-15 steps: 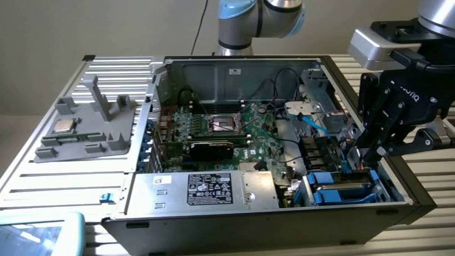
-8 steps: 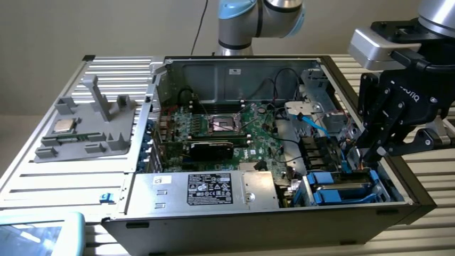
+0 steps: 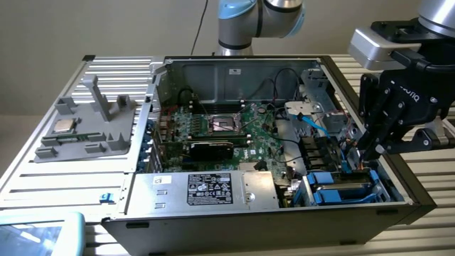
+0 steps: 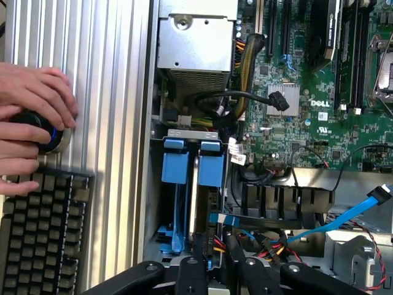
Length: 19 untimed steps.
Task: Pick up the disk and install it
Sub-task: 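Insert the second disk wire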
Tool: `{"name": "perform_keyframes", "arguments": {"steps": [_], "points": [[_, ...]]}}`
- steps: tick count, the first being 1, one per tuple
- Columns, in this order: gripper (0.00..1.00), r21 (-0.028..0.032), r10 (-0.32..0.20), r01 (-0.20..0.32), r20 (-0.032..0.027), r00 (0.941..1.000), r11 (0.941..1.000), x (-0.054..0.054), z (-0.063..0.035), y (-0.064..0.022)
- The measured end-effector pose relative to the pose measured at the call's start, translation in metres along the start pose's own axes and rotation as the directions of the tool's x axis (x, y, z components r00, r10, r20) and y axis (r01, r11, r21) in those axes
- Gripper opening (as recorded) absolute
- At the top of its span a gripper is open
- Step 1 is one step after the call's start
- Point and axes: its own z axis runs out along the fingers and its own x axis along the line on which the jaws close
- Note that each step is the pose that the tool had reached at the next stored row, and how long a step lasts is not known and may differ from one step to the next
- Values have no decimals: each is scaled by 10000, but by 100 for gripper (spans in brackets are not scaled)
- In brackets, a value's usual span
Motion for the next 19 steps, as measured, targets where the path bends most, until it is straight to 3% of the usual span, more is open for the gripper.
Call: {"name": "perform_keyframes", "arguments": {"steps": [1,3,6,11,15,19], "points": [[21,0,0,0,0,10000,10000,0,0,0],[11,0,0,0,0,10000,10000,0,0,0],[11,3,-5,5,0,10000,10000,0,0,0],[11,32,-799,799,52,9968,9968,0,-1,0],[11,61,-1531,1530,91,9882,9882,-1,0,0],[11,87,-2242,2241,104,9745,9745,0,0,0]]}}
